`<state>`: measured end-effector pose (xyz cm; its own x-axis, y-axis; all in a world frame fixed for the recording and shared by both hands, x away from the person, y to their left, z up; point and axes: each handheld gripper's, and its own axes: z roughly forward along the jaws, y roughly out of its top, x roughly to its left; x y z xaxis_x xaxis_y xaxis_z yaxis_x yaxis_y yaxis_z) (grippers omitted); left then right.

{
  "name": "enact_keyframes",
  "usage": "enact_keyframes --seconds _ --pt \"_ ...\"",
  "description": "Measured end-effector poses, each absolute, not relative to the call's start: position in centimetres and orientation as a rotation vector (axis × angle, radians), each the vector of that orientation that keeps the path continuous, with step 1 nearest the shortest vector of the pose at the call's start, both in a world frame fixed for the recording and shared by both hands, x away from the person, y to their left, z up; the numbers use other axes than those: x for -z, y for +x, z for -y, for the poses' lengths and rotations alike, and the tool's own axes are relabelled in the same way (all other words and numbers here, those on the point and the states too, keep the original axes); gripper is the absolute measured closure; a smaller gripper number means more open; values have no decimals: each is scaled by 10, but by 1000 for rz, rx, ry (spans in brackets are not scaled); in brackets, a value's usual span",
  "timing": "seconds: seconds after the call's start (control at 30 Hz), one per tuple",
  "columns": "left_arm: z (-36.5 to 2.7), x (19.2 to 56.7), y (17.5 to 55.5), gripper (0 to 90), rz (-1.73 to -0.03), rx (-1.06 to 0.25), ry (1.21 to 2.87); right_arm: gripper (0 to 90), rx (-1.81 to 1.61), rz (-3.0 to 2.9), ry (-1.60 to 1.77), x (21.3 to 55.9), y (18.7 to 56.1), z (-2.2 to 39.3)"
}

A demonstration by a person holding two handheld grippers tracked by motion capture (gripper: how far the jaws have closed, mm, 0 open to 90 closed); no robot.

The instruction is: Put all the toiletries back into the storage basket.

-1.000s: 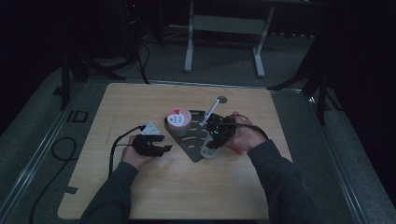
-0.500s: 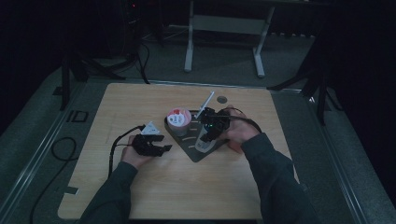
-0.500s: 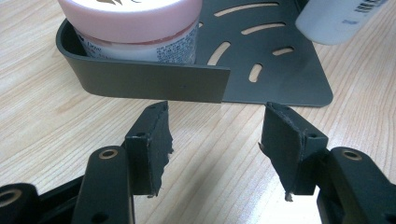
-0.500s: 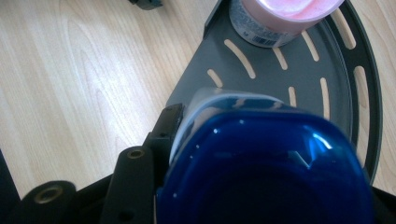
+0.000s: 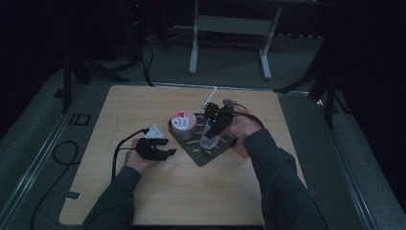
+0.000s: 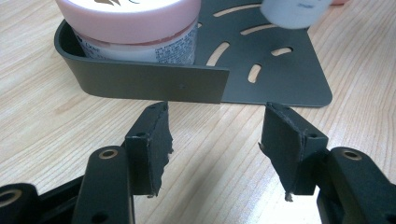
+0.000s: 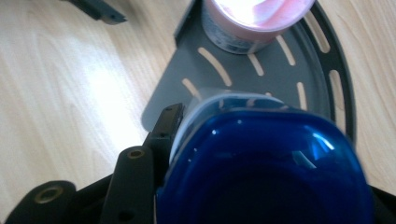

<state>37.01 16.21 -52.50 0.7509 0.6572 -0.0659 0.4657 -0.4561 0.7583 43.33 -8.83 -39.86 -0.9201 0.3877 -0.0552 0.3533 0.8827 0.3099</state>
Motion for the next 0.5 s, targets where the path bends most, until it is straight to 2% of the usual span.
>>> enact_keyframes --seconds 0.5 --pt "-162 525 370 421 -838 -301 2136 549 -439 -2907 631 404 455 83"
